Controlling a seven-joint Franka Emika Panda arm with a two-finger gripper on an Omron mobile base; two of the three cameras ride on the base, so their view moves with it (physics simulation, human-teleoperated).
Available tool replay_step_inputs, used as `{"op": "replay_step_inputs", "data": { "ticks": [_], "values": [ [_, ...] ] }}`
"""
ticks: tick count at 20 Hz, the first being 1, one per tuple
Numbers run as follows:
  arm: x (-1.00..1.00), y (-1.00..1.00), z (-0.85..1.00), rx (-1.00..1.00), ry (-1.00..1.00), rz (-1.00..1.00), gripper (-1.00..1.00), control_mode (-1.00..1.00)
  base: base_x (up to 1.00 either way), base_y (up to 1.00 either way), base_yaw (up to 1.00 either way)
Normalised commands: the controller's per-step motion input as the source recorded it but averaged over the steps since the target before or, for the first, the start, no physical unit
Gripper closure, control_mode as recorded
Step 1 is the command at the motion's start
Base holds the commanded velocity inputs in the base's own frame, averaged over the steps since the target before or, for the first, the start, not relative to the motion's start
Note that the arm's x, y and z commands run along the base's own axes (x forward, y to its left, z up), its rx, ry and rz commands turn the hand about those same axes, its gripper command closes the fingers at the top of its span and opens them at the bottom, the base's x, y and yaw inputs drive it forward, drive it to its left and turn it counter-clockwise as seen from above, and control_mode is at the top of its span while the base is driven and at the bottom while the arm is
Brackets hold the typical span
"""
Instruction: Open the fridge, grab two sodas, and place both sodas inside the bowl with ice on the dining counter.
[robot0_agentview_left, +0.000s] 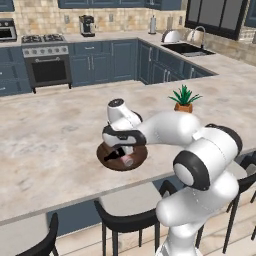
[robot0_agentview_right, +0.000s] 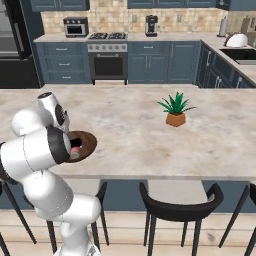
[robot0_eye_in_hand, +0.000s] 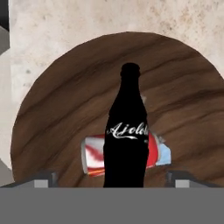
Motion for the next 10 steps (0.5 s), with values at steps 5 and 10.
{"op": "replay_step_inputs", "data": {
  "ticks": [5, 10],
  "values": [
    [-0.30, -0.11, 0.43, 0.00, -0.07, 0.00, -1.00, -1.00, 0.00, 0.00, 0.00],
    [-0.55, -0.12, 0.30, 0.00, -0.11, 0.00, -1.00, -1.00, 0.00, 0.00, 0.00]
  ]
}}
